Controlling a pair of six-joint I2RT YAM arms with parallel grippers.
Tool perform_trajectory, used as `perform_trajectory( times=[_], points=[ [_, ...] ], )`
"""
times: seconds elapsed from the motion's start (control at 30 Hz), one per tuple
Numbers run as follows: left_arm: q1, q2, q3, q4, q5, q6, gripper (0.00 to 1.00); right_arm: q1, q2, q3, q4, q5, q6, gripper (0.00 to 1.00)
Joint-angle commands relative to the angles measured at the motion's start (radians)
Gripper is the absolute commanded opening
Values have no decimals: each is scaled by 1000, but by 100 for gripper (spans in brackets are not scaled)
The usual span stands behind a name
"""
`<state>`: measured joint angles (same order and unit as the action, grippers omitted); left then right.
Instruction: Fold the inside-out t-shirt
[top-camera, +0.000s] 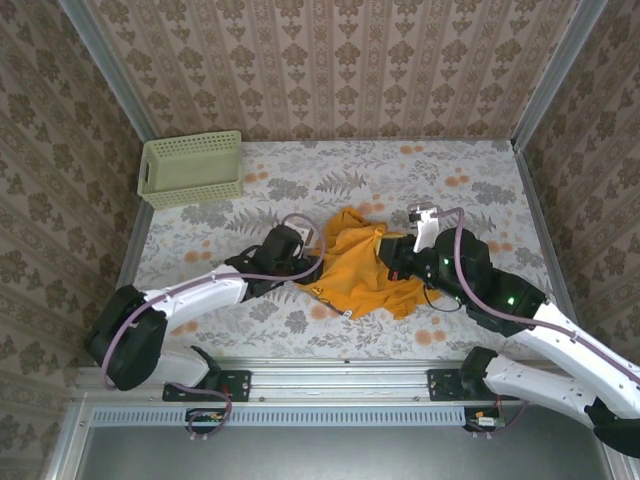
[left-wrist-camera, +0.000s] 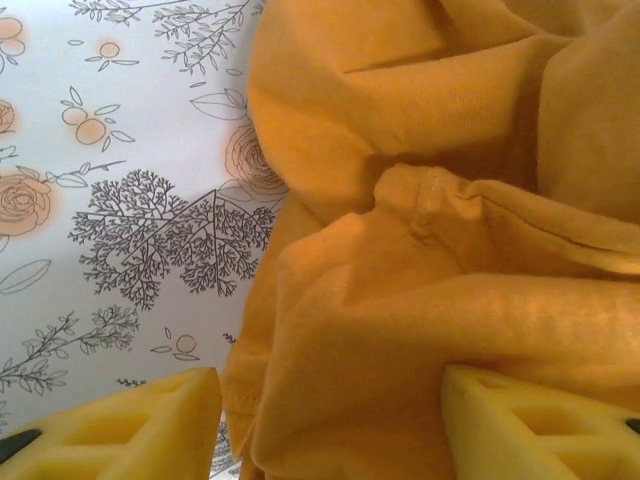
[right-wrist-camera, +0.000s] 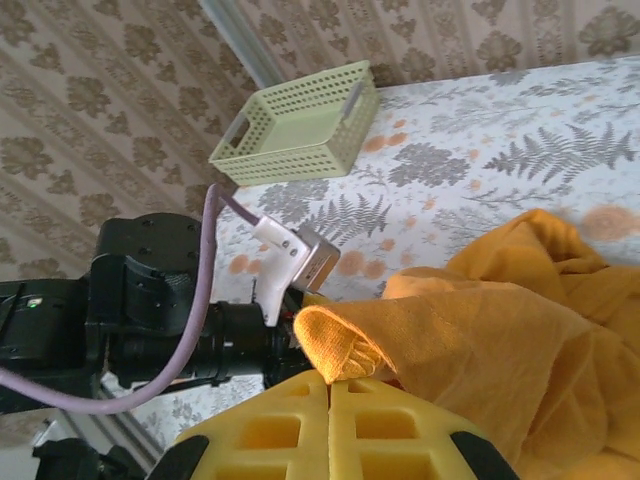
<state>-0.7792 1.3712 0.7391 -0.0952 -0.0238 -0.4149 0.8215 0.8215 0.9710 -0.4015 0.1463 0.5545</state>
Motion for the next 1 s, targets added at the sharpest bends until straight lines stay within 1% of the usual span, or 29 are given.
perform_trajectory(
  times=[0.0,0.1,0.17,0.2,0.3,0.37,0.43,0.5,0.53,0.6,0.67,0.7,0.77,0.83,0.97],
  points=[
    [-28,-70,53,-44,-86,34,61,-12,52,83,-80,100,-24,0],
    [-114,-197,16,-15,-165,61,67,-37,152,141,-97,91,-47,0],
    [-165,-275,-14,32,-173,76,72,-64,235,176,-83,56,-58,0],
    [-175,-297,-23,40,-176,72,73,-80,272,192,-76,30,-60,0],
    [-180,-337,-61,60,-195,48,74,-152,390,248,-69,-28,-49,0],
    [-173,-334,-74,29,-229,27,76,-206,471,284,-78,-23,-55,0],
    [-152,-320,-75,-18,-238,5,80,-252,504,302,-95,-23,-61,0],
    [-102,-298,-72,-60,-204,-29,82,-277,472,291,-88,-38,-75,0],
    [-64,-286,-78,-63,-159,-46,83,-280,434,284,-90,-31,-90,0],
    [4,-259,-90,-41,-63,-63,84,-280,350,266,-112,5,-111,0],
    [39,-213,-90,-6,6,-56,88,-282,257,243,-169,74,-122,0],
    [43,-185,-82,0,23,-51,90,-283,224,234,-187,96,-122,0],
    [46,-104,-47,22,127,-14,90,-287,137,202,-234,142,-114,0],
    [42,-26,-8,37,193,-7,91,-286,71,170,-260,157,-98,0],
    [34,114,35,121,276,-39,89,-288,-10,121,-289,186,-71,0]
  ],
)
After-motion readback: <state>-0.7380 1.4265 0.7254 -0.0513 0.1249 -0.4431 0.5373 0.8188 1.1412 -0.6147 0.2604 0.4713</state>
